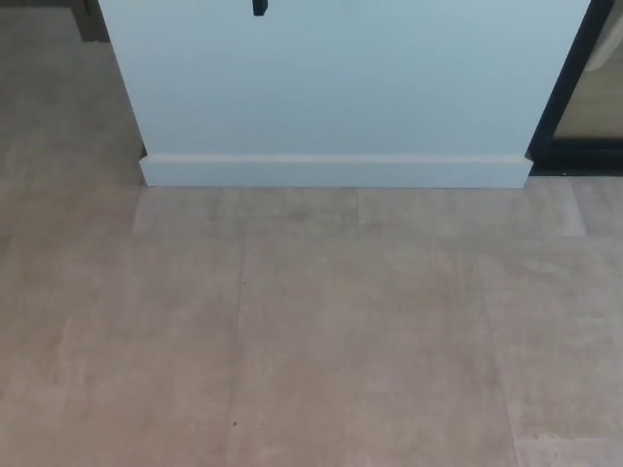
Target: The robot wallks towards the fire extinguisher and uses its left hand to push the door to the right and close it
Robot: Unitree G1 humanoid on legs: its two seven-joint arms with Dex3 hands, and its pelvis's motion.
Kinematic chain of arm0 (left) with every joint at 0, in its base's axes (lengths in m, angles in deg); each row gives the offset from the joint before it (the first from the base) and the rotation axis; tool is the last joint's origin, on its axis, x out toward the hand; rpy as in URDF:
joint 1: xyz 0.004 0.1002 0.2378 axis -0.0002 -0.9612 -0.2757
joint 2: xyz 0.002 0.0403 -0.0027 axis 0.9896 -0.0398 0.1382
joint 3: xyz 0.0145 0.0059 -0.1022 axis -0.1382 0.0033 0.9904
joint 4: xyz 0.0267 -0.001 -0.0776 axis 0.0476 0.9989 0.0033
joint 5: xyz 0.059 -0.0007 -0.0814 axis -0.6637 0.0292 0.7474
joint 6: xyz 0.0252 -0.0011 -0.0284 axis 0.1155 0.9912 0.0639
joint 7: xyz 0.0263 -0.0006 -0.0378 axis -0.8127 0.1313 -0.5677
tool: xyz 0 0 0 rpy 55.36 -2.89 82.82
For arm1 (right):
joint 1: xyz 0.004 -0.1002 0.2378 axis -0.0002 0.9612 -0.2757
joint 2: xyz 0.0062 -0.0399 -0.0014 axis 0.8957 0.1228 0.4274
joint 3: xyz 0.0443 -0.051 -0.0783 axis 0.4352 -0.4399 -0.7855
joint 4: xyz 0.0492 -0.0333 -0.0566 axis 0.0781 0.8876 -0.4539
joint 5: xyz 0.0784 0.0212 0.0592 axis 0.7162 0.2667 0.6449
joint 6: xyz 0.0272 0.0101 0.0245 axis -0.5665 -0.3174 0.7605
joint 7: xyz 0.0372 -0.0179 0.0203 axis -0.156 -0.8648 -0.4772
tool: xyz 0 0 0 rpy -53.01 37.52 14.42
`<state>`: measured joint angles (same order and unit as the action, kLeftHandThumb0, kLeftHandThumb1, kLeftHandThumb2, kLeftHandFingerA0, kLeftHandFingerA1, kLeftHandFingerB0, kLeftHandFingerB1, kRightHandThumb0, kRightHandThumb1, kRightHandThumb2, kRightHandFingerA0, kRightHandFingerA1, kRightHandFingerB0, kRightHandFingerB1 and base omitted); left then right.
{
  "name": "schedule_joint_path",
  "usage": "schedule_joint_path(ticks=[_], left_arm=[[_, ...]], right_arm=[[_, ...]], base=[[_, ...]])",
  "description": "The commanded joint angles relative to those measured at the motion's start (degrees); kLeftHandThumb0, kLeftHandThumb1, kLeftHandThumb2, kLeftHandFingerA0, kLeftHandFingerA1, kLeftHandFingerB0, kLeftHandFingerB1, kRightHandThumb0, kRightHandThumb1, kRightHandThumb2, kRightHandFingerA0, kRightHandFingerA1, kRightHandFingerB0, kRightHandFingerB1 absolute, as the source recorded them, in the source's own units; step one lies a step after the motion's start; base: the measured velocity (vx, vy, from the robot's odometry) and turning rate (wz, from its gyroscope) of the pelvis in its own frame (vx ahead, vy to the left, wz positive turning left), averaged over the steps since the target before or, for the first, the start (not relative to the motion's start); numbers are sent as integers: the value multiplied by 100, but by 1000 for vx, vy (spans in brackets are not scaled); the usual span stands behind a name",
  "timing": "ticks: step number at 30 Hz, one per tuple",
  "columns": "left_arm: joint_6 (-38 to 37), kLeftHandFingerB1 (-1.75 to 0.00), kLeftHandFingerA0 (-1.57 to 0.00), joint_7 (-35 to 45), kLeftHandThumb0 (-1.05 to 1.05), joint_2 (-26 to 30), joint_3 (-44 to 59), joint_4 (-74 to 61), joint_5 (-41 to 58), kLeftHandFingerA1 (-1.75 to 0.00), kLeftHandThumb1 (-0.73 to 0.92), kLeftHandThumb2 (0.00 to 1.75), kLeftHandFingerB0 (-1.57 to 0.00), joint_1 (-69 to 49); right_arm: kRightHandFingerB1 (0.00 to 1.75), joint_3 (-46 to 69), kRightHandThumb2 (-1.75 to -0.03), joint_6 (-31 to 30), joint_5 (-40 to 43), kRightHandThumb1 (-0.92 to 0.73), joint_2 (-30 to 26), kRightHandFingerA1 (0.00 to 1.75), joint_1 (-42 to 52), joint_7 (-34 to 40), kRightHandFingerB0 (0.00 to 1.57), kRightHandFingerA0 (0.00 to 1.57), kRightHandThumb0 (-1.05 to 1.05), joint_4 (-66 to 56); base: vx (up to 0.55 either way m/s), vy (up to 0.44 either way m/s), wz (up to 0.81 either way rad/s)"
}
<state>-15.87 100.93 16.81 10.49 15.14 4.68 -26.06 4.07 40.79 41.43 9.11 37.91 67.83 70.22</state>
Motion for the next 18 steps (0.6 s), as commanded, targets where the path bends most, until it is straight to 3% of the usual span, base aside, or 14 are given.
schedule_joint_path(ticks=[1, 3, 9, 10, 17, 18], left_arm=[[-302, -36, -39, 207, -56, 109, 121, 65, 138, -45, 55, 57, -48, 43], [-311, -36, -39, 195, -62, 111, 128, 63, 127, -47, 53, 59, -47, 51], [-304, -35, -41, 158, -58, 132, 95, 88, 82, -47, 55, 58, -47, 104], [-343, -36, -44, 176, -60, 138, 87, 89, 74, -50, 55, 57, -52, 102], [-439, -35, -42, 213, -62, 172, 36, 108, 29, -48, 56, 58, -48, 76], [-467, -35, -47, 200, -62, 185, 4, 108, -1, -51, 56, 58, -47, 61]], right_arm=[[33, 68, -55, -47, 115, -50, -128, 49, 48, -161, 31, 36, -52, -210], [33, 95, -55, -50, 134, -48, -131, 48, 17, -169, 32, 28, -53, -172], [33, 127, -55, -129, 119, -47, -143, 51, -30, -174, 33, 33, -53, -196], [45, 132, -74, -164, 125, -38, -141, 57, 4, -184, 27, 32, -58, -311], [44, 165, -74, -233, 122, -37, -100, 56, 85, -175, 26, 30, -57, -517], [45, 164, -74, -197, 112, -37, -91, 56, 82, -162, 26, 32, -59, -482]], base=[[0, 0, 0], [0, 0, 0], [0, 0, 0], [0, 0, 0], [0, 0, 0], [0, 0, 0]])
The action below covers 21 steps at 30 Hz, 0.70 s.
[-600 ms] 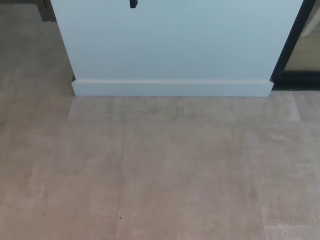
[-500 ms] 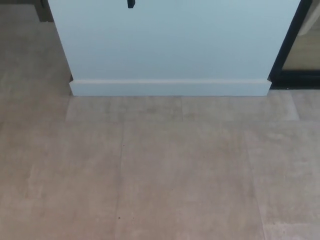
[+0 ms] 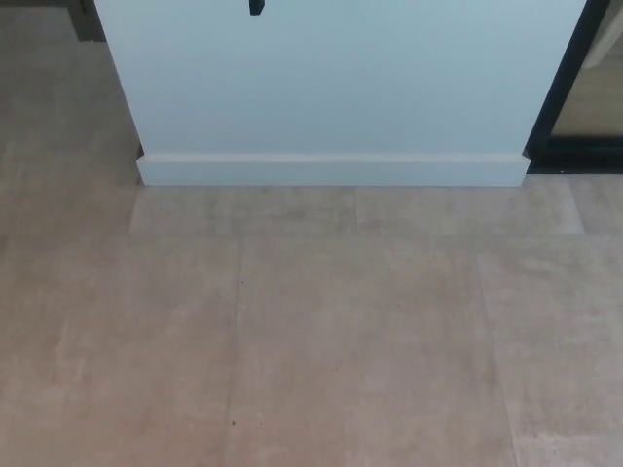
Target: The robot wallks towards the fire extinguisher and uses its left hand to push the door to the right and close it
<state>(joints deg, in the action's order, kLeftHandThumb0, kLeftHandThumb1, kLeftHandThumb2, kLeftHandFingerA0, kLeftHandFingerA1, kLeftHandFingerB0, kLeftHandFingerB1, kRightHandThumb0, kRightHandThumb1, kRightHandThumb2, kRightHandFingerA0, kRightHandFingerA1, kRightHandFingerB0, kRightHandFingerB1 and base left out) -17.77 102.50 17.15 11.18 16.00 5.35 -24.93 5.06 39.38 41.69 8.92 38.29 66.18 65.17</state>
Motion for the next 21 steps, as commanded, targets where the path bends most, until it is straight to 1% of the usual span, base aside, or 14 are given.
schedule_joint_path(ticks=[1, 3, 4, 5, 6, 14, 15, 16, 17, 19, 20, 21], left_arm=[[-290, -35, -47, 31, -62, 154, -78, 21, -79, -51, 56, 58, -47, -56], [-284, -35, -47, 0, -62, 158, -88, 19, -74, -52, 55, 58, -47, -53], [-267, -46, -41, -12, -62, 148, -76, 14, -46, -59, 45, 85, -32, -67], [-256, -46, -41, -15, -62, 134, -62, 8, -18, -59, 45, 85, -32, -88], [-258, -34, -40, 14, -59, 129, -47, 9, 7, -47, 56, 58, -43, -98], [-298, -34, -40, 85, -60, 99, -1, 16, 68, -48, 55, 58, -41, -165], [-318, -35, -43, 81, -60, 101, -7, 30, 55, -52, 56, 58, -45, -165], [-333, -35, -43, 78, -60, 103, -12, 40, 46, -52, 56, 58, -45, -165], [-327, -48, -40, 56, -62, 105, -24, 61, 26, -59, 44, 81, -37, -151], [-319, -48, -40, 48, -62, 105, -25, 69, 21, -59, 44, 81, -37, -143], [-307, -35, -42, 60, -58, 104, -19, 66, 30, -51, 55, 57, -43, -130], [-299, -35, -42, 69, -58, 104, -14, 64, 37, -51, 55, 57, -43, -120]], right_arm=[[45, 61, -74, -45, 79, -37, -74, 56, 43, 2, 26, 32, -59, 27], [45, 57, -74, -4, 66, -37, -72, 57, 43, 1, 26, 32, -59, 60], [33, 50, -54, -24, 57, -47, -72, 50, 29, 2, 33, 32, -54, 101], [33, 42, -54, -65, 49, -47, -74, 50, 12, 2, 33, 32, -54, 140], [34, 32, -55, -54, 36, -47, -76, 51, 11, 9, 32, 28, -55, 147], [33, 13, -54, -10, 15, -47, -94, 50, 39, -3, 32, 31, -57, 151], [45, 20, -74, 30, 23, -37, -88, 57, 48, -1, 26, 33, -59, 177], [45, 26, -74, 60, 29, -37, -83, 57, 55, 1, 26, 33, -59, 196], [44, 15, -75, 65, 14, -37, -82, 56, 49, 19, 26, 34, -60, 230], [44, 8, -75, 60, 4, -37, -84, 56, 41, 26, 26, 34, -60, 244], [33, 19, -55, 29, 21, -47, -77, 48, 29, 18, 32, 35, -53, 216], [33, 26, -55, 6, 33, -47, -72, 48, 21, 12, 32, 35, -53, 196]], base=[[0, 0, 0], [0, 0, 0], [0, 0, 0], [0, 0, 0], [0, 0, 0], [0, 0, 0], [0, 0, 0], [0, 0, 0], [0, 0, 0], [0, 0, 0], [0, 0, 0], [0, 0, 0]])
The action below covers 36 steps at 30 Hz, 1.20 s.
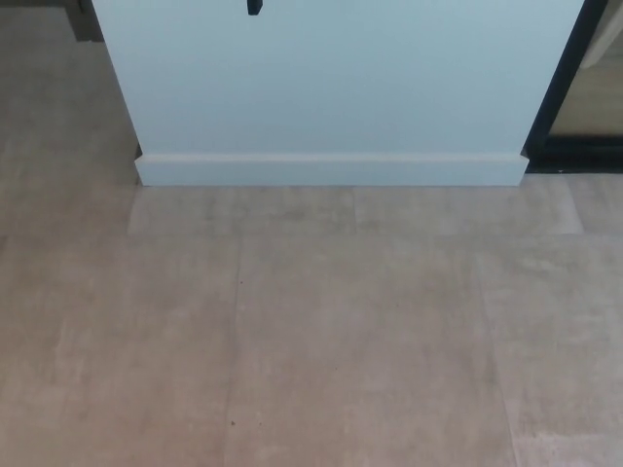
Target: The robot wallks towards the fire extinguisher and uses its left hand to push the door to the right and close it
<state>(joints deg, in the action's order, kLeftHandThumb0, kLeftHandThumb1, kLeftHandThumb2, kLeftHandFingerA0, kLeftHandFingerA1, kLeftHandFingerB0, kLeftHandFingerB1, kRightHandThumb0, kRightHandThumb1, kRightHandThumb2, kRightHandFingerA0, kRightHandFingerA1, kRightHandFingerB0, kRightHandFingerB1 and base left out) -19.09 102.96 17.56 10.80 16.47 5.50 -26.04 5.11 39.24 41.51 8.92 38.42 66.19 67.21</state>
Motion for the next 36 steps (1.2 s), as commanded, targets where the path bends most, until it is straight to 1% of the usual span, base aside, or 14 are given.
schedule_joint_path(ticks=[1, 5, 6, 17, 18, 19, 20, 23, 24, 30, 31, 34, 35, 36], left_arm=[[-153, -35, -41, 16, -62, 62, 26, 21, 25, -50, 51, 59, -41, 2], [-147, -35, -41, -6, -62, 60, 26, 33, 15, -50, 51, 59, -41, 4], [-131, -34, -42, -19, -61, 68, 17, 53, -1, -50, 54, 57, -42, 8], [-113, -33, -47, -72, -57, 71, -32, 8, -19, -52, 53, 57, -39, -11], [-110, -45, -44, -84, -59, 74, -48, 4, -35, -57, 43, 79, -29, -5], [-108, -45, -44, -93, -59, 75, -59, 3, -47, -57, 43, 79, -29, -1], [-118, -33, -48, -126, -55, 81, -92, 16, -86, -47, 55, 57, -36, 11], [-136, -33, -48, -164, -55, 88, -132, 39, -120, -47, 55, 57, -36, 22], [-145, -34, -45, -170, -55, 82, -136, 32, -110, -46, 55, 57, -37, 7], [-125, -33, -45, -168, -56, 85, -127, 42, -65, -45, 54, 57, -38, 0], [-171, -34, -47, -187, -57, 78, -163, 33, -102, -46, 55, 57, -41, -28], [-184, -35, -45, -200, -58, 77, -186, 18, -110, -47, 56, 57, -43, -37], [-190, -35, -45, -196, -59, 83, -191, 13, -107, -49, 55, 57, -42, -29], [-195, -35, -45, -192, -59, 87, -195, 11, -105, -49, 55, 57, -42, -25]], right_arm=[[33, 40, -54, -3, 72, -47, -62, 50, 4, 16, 33, 30, -53, -20], [33, 57, -54, -4, 82, -47, -53, 50, 11, 34, 33, 30, -53, -6], [45, 53, -73, 37, 83, -37, -58, 56, 45, 11, 26, 31, -57, -26], [43, 93, -73, 49, 121, -37, -10, 55, -67, 50, 26, 32, -57, 183], [33, 97, -55, 36, 121, -46, -12, 48, -81, 50, 33, 33, -51, 178], [33, 100, -55, 24, 121, -46, -13, 48, -90, 50, 33, 33, -51, 170], [33, 86, -55, 25, 99, -47, -21, 48, -99, 54, 33, 31, -53, 165], [33, 65, -55, 45, 62, -47, -29, 48, -101, 59, 33, 31, -53, 171], [44, 81, -73, 82, 81, -37, -26, 55, -103, 43, 26, 29, -56, 201], [44, 84, -73, 126, 83, -37, -14, 55, -127, 21, 27, 30, -57, 284], [33, 77, -55, 89, 73, -48, -32, 49, -116, 17, 34, 27, -52, 237], [35, 85, -54, 54, 82, -46, -33, 50, -81, 16, 33, 30, -53, 143], [44, 83, -74, 45, 78, -37, -30, 55, -83, 15, 27, 29, -57, 137], [44, 78, -74, 43, 70, -37, -30, 55, -94, 13, 27, 29, -57, 154]], base=[[0, 0, 0], [0, 0, 0], [0, 0, 0], [0, 0, 0], [0, 0, 0], [0, 0, 0], [18, 0, -33], [106, 6, 14], [-3, 8, 15], [-21, 42, 2], [48, 98, -15], [64, 252, -23], [214, 397, -1], [259, 416, -7]])
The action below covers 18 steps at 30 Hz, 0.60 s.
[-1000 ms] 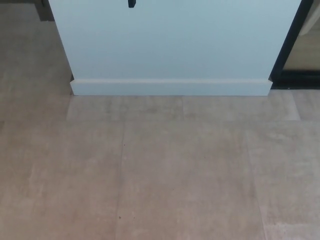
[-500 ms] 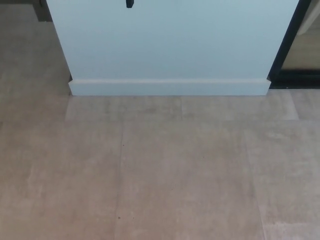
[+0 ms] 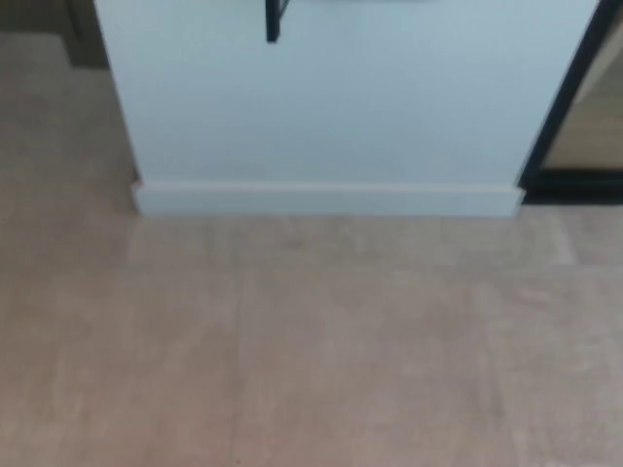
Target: The robot wallks towards the fire extinguisher and uses its left hand to push the door to the right and close it
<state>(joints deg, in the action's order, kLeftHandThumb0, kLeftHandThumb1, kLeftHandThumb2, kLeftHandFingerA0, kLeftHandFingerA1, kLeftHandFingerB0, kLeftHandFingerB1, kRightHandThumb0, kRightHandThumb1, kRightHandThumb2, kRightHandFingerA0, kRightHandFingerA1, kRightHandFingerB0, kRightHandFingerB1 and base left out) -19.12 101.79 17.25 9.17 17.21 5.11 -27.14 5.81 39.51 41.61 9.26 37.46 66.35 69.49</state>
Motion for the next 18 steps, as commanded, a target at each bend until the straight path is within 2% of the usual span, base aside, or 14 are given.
schedule_joint_path(ticks=[1, 2, 3, 9, 10, 11, 12, 13, 18], left_arm=[[-195, -35, -45, -71, -59, 123, -37, -66, -62, -49, 55, 57, -42, 92], [-193, -35, -45, -71, -59, 124, -40, -67, -61, -49, 55, 57, -42, 95], [-172, -33, -39, -21, -59, 123, -10, -75, -15, -45, 55, 57, -38, 106], [-131, -34, -38, 80, -60, 109, 68, -156, 87, -46, 55, 57, -39, 95], [-91, -34, -42, 44, -58, 118, 38, -135, 42, -47, 56, 57, -39, 135], [-47, -46, -36, 0, -62, 117, 17, -112, 10, -52, 44, 80, -33, 172], [0, -46, -36, -47, -62, 114, -1, -89, -20, -52, 44, 80, -33, 209], [8, -33, -44, -70, -57, 117, -30, -93, -50, -44, 56, 58, -39, 219], [-1, -33, -44, -102, -57, 116, -90, -86, -66, -44, 56, 58, -39, 230]], right_arm=[[44, 3, -74, 13, 52, -37, -63, 55, -10, -3, 27, 29, -57, -58], [44, 4, -74, 12, 52, -37, -62, 55, -11, -3, 27, 29, -57, -60], [33, 5, -54, 0, 52, -48, -64, 50, -26, -5, 34, 32, -55, -68], [34, 7, -55, -128, 62, -48, -87, 52, 0, -49, 32, 31, -52, -294], [35, 46, -54, -99, 112, -47, -83, 52, 13, -88, 30, 28, -51, -338], [45, 32, -73, -90, 90, -37, -93, 57, 1, -78, 26, 31, -58, -333], [45, 8, -73, -93, 50, -37, -105, 57, -13, -57, 26, 31, -58, -330], [46, 6, -73, -63, 45, -36, -105, 57, -26, -54, 26, 30, -57, -302], [46, 2, -73, -26, 52, -36, -112, 57, -51, -61, 26, 30, -57, -269]], base=[[258, 320, -25], [63, 268, -6], [143, 262, 0], [212, 84, 13], [234, -67, 4], [251, -106, 13], [218, -145, 14], [250, -174, 23], [346, -229, 17]])
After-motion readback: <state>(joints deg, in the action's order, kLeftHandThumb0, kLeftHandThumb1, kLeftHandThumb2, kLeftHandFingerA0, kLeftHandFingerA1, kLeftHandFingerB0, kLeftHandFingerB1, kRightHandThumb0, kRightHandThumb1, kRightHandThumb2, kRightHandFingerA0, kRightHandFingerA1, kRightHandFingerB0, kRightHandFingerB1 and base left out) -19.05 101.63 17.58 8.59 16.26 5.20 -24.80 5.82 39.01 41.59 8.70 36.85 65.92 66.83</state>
